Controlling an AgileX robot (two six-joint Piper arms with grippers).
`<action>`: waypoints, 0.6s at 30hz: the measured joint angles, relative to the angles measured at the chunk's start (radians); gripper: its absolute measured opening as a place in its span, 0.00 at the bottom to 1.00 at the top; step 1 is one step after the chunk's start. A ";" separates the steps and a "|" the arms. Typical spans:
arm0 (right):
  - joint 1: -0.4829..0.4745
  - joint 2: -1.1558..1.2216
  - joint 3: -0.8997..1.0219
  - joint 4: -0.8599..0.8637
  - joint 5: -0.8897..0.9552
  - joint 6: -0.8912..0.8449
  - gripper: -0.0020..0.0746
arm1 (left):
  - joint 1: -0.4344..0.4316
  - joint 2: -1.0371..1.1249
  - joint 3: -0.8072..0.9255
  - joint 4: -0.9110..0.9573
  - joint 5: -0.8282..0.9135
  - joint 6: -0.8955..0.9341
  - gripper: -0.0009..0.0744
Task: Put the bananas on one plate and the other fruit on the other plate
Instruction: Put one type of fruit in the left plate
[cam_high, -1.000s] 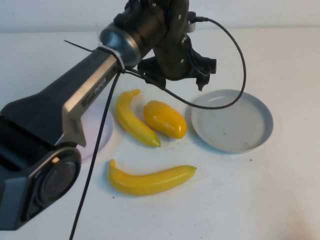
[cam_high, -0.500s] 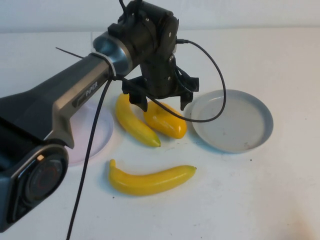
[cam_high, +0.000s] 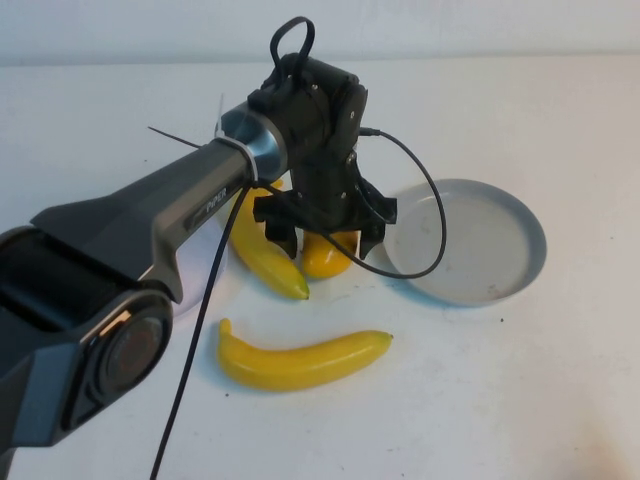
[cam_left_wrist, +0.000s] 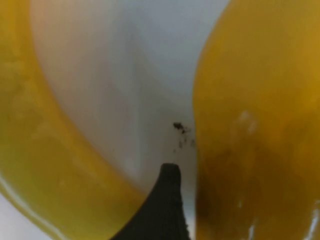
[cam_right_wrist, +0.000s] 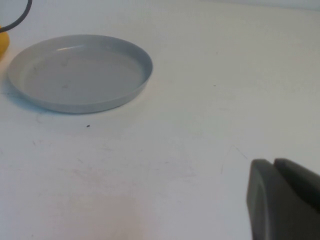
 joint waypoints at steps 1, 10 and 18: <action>0.000 0.000 0.000 0.000 0.000 0.000 0.01 | 0.000 0.004 0.000 0.000 -0.002 0.010 0.89; 0.000 0.000 0.000 0.000 0.000 0.000 0.01 | 0.000 0.014 -0.006 0.073 -0.093 0.075 0.89; 0.000 0.000 0.000 0.000 0.000 0.000 0.01 | 0.000 0.021 -0.008 0.093 -0.118 0.187 0.75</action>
